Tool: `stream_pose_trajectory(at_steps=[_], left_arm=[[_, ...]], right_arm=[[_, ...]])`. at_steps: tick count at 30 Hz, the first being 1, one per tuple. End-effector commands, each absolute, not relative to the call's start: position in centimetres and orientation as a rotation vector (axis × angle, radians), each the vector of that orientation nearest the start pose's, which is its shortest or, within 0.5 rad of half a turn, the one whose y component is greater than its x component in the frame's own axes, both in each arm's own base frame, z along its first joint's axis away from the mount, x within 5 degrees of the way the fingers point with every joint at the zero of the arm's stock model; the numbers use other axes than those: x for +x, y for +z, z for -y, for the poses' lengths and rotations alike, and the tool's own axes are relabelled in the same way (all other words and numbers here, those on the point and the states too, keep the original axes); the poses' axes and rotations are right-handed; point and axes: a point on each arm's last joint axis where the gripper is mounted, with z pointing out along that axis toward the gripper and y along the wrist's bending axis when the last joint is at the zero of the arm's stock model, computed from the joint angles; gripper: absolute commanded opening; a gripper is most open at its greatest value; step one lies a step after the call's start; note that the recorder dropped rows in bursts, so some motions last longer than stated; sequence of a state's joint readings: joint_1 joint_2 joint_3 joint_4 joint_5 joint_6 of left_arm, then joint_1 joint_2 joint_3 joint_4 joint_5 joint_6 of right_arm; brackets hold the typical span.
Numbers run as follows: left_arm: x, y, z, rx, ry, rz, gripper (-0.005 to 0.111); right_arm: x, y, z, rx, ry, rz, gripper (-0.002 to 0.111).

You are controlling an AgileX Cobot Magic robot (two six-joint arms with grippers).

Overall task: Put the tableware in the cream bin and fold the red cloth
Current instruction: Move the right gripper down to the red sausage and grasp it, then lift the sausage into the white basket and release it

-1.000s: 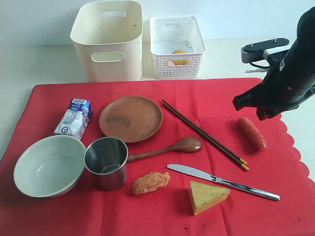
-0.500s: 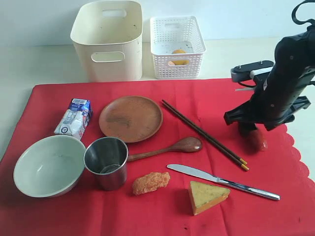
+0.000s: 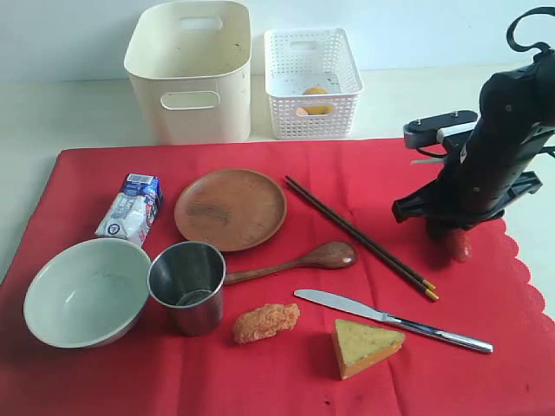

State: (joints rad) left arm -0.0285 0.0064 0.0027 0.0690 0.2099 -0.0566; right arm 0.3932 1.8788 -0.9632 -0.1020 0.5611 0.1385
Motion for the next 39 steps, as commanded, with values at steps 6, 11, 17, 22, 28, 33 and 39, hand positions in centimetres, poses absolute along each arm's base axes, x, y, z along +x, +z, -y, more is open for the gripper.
stream_pose_trajectory(at_steps=[6,11,17,22,28,33,39], left_arm=[[5.6,19.4,0.1,0.025,-0.006,-1.69,0.001],[5.6,19.4,0.1,0.025,-0.006,-1.69,0.001],[5.6,19.4,0.1,0.025,-0.006,-1.69,0.001],[5.6,19.4,0.1,0.025,-0.006,-1.69,0.001],[5.6,19.4,0.1,0.025,-0.006,-1.69,0.001],[5.6,19.4,0.1,0.025,-0.006,-1.69,0.001],[5.6,19.4,0.1,0.025,-0.006,-1.69,0.001]], right_arm=[[30.4,16.8,-12.8,-0.295,0.194,-2.735,0.0],[30.5,17.4,-13.7,-0.251,0.326,-2.68,0.0],[30.9,17.7,-14.0,-0.232,0.369,-2.623,0.0],[31.4,18.1,-14.3,-0.195,0.418,-2.557,0.0],[31.7,18.4,-14.5,-0.18,0.456,-2.502,0.0],[32.5,19.2,-14.7,-0.116,0.487,-2.417,0.0],[33.6,21.0,-16.1,-0.17,0.525,-2.352,0.0]])
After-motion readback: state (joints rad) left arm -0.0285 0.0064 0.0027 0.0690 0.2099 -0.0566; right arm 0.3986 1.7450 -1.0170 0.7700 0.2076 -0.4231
